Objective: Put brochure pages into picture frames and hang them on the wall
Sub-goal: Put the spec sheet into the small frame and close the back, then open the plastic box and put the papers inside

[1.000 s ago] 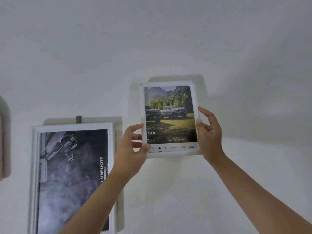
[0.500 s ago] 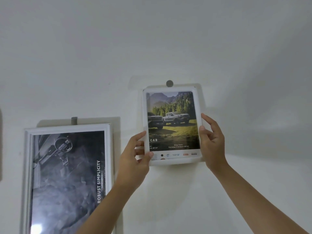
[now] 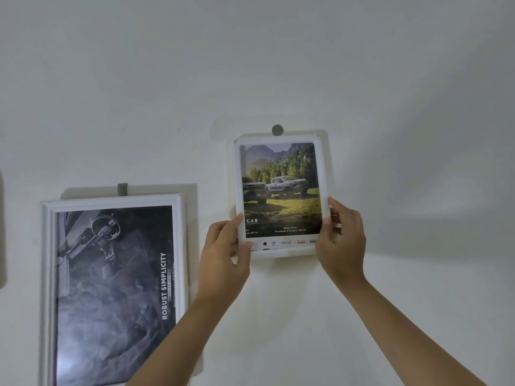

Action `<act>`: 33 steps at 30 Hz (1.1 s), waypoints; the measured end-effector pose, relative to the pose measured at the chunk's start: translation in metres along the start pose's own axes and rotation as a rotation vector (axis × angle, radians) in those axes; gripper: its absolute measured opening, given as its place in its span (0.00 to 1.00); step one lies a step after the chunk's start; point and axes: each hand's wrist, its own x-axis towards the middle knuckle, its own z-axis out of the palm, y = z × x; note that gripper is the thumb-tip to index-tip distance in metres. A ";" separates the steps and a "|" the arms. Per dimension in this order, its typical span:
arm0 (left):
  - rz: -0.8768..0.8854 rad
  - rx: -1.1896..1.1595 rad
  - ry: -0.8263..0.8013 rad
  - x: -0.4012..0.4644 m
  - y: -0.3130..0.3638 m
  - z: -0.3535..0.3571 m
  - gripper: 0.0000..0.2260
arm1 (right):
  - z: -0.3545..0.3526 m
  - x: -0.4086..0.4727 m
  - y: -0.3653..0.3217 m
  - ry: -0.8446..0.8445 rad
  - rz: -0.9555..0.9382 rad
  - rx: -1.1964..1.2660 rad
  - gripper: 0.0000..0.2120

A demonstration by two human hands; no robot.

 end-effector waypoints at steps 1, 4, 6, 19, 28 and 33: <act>-0.004 -0.001 -0.001 0.000 0.000 0.000 0.22 | 0.000 -0.001 0.000 -0.001 -0.002 -0.014 0.18; -0.029 -0.007 -0.006 -0.002 0.000 0.001 0.22 | 0.000 -0.003 -0.003 -0.015 0.000 -0.044 0.17; -0.040 -0.015 -0.005 -0.002 0.000 0.001 0.22 | -0.001 -0.004 -0.005 -0.028 0.012 -0.049 0.18; -0.202 -0.014 -0.042 -0.030 0.007 -0.004 0.29 | -0.021 -0.008 -0.020 -0.243 0.148 -0.081 0.26; -0.544 -0.070 -0.153 -0.125 0.023 -0.004 0.28 | -0.083 -0.074 -0.004 -0.335 0.370 -0.213 0.29; -0.735 -0.022 -0.377 -0.220 0.029 0.005 0.23 | -0.148 -0.158 0.026 -0.503 0.602 -0.387 0.28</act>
